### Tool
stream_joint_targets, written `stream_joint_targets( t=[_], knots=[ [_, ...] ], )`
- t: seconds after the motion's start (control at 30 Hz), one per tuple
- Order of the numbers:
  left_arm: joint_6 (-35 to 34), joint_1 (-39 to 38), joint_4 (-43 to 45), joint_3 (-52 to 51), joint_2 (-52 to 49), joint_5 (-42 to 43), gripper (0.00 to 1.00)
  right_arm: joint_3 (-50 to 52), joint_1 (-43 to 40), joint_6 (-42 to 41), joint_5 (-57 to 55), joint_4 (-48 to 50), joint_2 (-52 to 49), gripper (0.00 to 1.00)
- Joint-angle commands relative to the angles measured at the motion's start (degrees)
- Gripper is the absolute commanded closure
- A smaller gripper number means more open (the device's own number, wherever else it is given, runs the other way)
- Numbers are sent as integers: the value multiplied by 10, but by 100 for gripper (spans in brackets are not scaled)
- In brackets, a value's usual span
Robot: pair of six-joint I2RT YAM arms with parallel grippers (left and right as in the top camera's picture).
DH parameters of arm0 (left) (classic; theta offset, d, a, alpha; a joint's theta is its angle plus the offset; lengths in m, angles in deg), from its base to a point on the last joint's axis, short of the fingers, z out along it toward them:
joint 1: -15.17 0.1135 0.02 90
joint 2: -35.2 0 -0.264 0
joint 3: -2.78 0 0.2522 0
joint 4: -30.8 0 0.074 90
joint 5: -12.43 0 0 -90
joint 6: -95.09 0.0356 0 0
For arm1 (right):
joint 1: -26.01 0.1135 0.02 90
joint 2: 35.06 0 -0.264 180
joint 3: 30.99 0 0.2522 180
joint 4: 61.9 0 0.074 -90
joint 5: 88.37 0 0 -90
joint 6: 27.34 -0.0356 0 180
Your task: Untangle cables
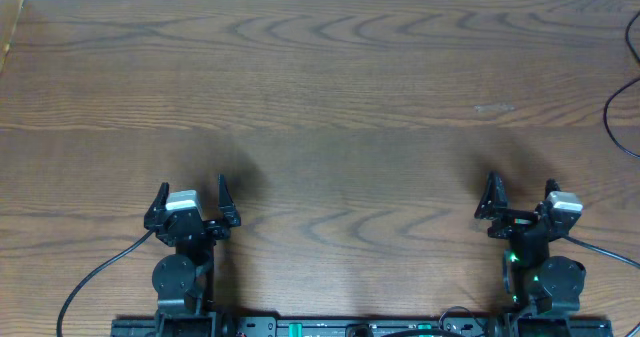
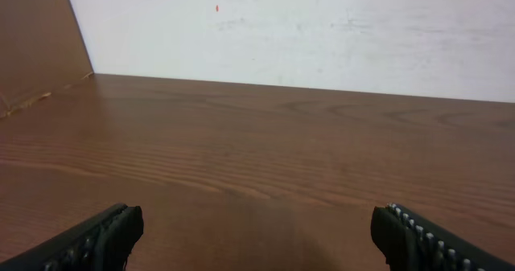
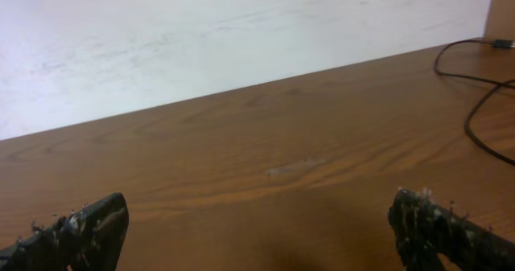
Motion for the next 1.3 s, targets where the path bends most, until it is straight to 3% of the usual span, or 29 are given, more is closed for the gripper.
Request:
stream_joint_targets(
  t=[0.0,0.37,1.27],
  knots=[
    [8,2,-19,-13,3,1,4,3,17,17,-11,0,4,1],
    [8,2,-19,-13,3,1,4,3,19,93,1,-1,4,1],
    [8,2,-19,-13,3,1,4,3,20,105,7,-1,4,1]
  ],
)
